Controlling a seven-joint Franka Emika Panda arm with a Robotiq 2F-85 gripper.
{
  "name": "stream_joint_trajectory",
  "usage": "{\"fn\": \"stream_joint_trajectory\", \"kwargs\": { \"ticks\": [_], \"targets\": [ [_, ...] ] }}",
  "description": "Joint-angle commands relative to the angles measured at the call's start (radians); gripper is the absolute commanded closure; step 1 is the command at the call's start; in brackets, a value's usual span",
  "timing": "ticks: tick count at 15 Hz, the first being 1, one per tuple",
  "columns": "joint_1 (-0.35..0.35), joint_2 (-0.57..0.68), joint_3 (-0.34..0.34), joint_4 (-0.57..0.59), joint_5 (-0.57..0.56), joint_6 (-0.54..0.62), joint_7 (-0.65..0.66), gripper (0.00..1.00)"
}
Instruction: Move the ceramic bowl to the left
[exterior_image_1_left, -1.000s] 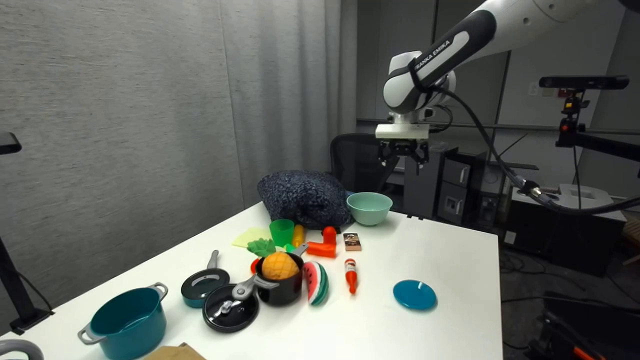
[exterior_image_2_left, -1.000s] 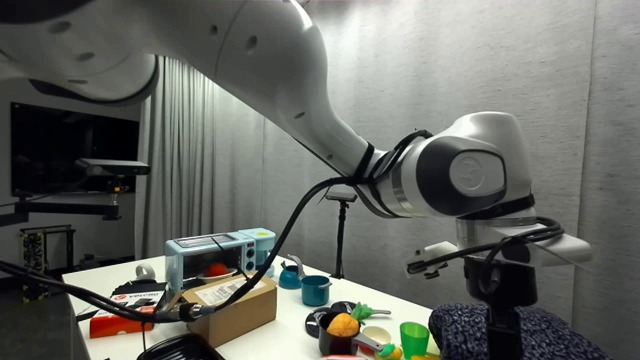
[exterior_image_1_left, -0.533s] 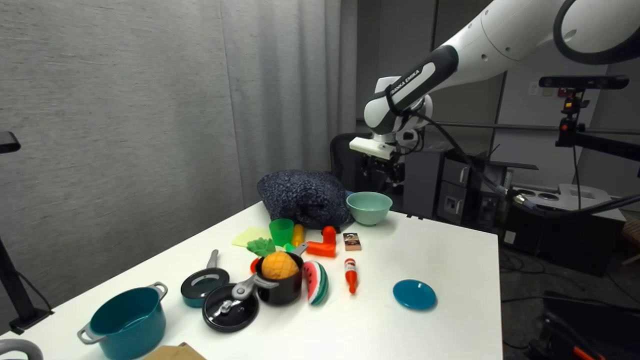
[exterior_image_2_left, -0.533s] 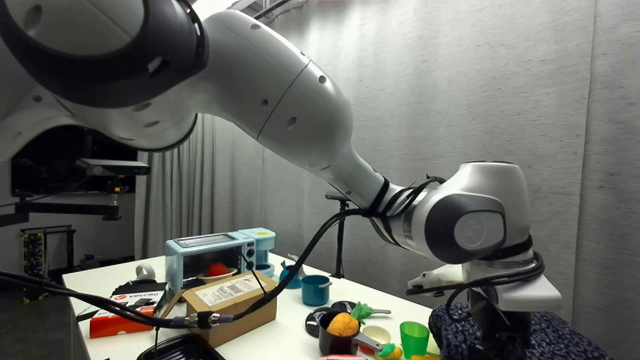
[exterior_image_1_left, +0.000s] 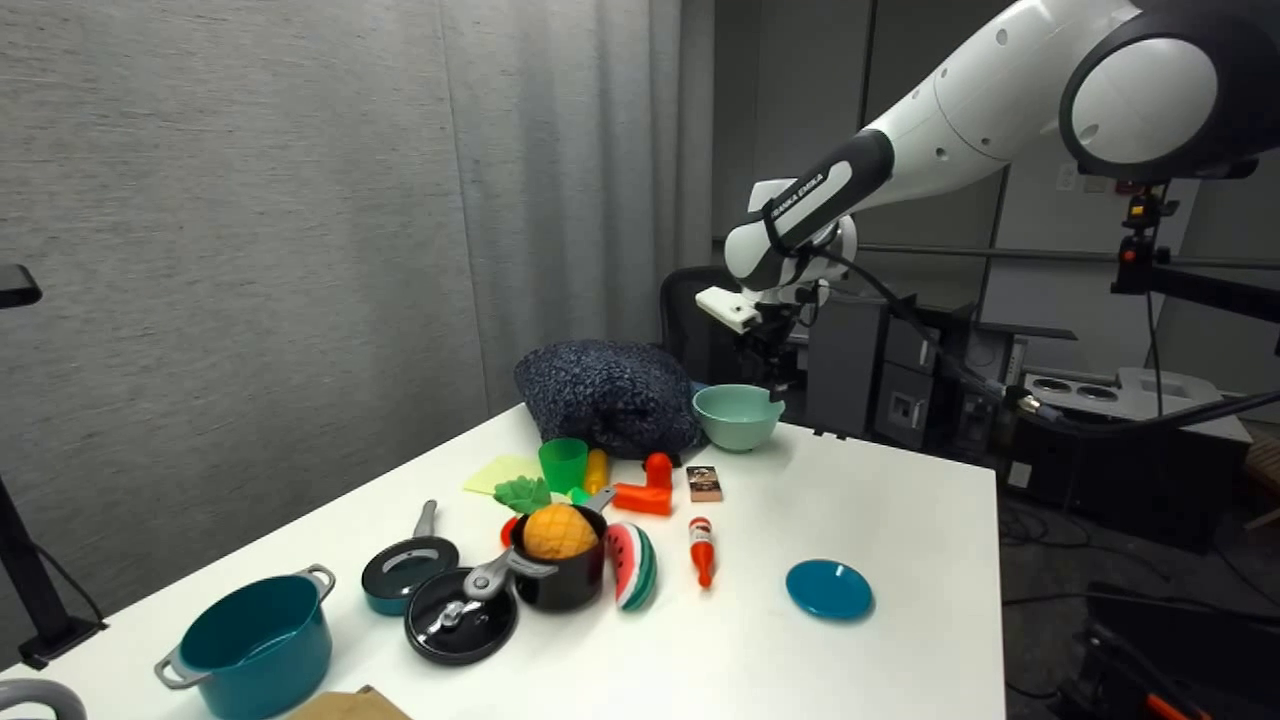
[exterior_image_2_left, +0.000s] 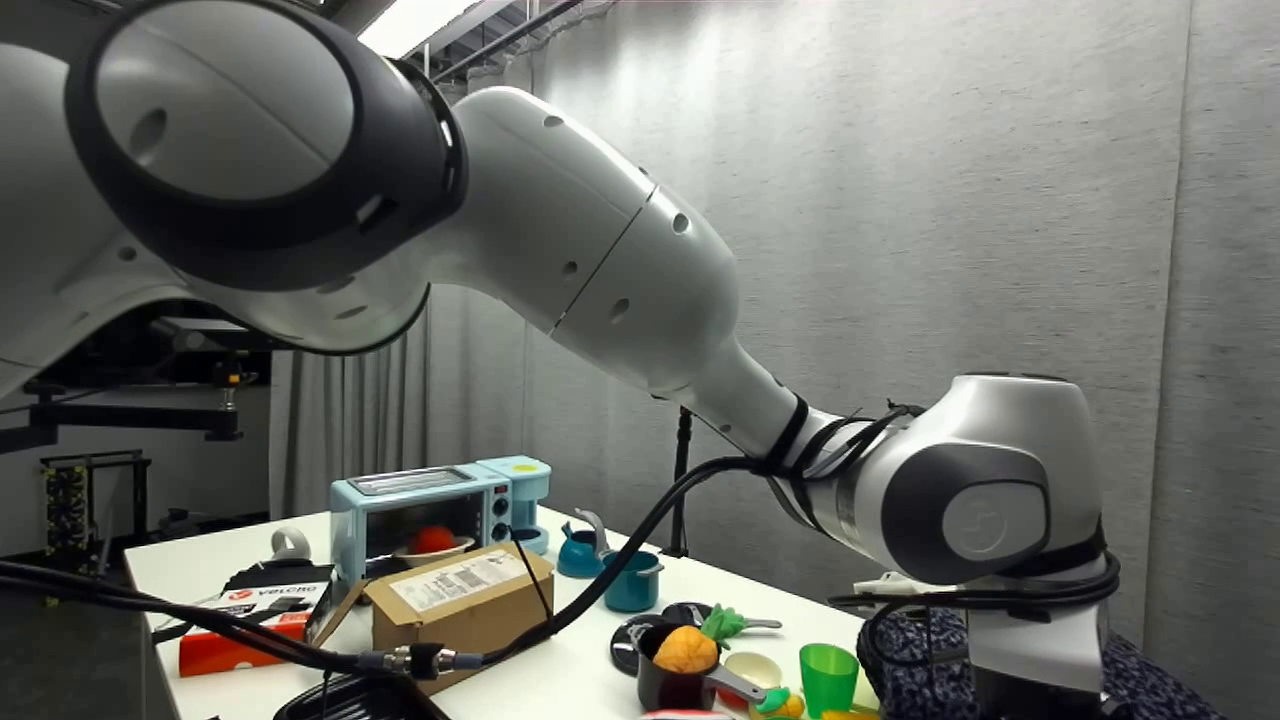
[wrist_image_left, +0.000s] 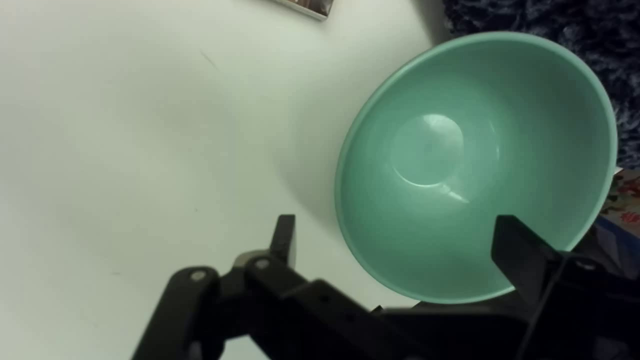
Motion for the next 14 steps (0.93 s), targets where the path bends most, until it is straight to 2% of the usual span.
{"fn": "stream_joint_trajectory", "kwargs": {
  "ticks": [1, 4, 8, 11, 13, 14],
  "targets": [
    [-0.011, 0.056, -0.005, 0.083, 0.039, -0.006, 0.171, 0.0],
    [-0.007, 0.089, -0.009, 0.112, 0.038, 0.041, 0.322, 0.0],
    [0.025, 0.137, -0.042, 0.111, 0.002, 0.205, 0.52, 0.0],
    [0.059, 0.184, -0.102, 0.116, -0.033, 0.304, 0.672, 0.0],
    [0.094, 0.214, -0.162, 0.117, -0.062, 0.329, 0.788, 0.0],
    [0.103, 0.224, -0.18, 0.121, -0.078, 0.32, 0.828, 0.13]
  ]
}}
